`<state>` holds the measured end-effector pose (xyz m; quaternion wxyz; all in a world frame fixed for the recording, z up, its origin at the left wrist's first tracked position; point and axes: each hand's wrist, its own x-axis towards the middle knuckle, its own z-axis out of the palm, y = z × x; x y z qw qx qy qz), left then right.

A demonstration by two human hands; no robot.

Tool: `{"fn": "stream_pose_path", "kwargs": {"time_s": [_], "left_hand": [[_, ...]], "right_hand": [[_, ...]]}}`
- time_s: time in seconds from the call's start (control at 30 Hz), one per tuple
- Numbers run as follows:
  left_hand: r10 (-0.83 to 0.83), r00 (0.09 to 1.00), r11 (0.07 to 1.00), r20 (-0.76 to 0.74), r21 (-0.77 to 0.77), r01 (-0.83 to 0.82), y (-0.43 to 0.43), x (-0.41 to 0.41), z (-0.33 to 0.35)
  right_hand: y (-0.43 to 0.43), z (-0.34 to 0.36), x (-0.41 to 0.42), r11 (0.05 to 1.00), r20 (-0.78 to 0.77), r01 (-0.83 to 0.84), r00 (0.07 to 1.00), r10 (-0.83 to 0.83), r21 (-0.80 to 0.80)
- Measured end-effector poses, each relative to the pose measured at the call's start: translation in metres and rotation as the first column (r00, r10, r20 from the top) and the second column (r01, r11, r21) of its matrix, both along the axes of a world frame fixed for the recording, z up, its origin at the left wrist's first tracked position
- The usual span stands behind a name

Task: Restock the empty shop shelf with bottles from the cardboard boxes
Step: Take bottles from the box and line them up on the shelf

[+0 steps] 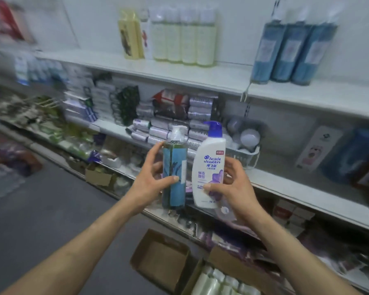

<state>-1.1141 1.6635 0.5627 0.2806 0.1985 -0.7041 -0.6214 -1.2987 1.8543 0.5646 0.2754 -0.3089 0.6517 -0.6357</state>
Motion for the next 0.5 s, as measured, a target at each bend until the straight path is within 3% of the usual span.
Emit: {"fn": "stream_pose_path", "kwargs": {"time_s": [0.2,0.5], "left_hand": [[0.015,0.997,1.0,-0.078,-0.001,-0.015,-0.048,0.037,0.051],[-0.17,0.978,0.985,-0.12,-0.027,0.168,-0.093,-0.006,0.106]], "right_hand": [[-0.051,0.06,0.036,0.998,-0.088,-0.023,0.996,0.018,-0.059],[-0.067,0.118,0.055,0.972,-0.147,0.176,0.969,-0.199,-0.152]]}}
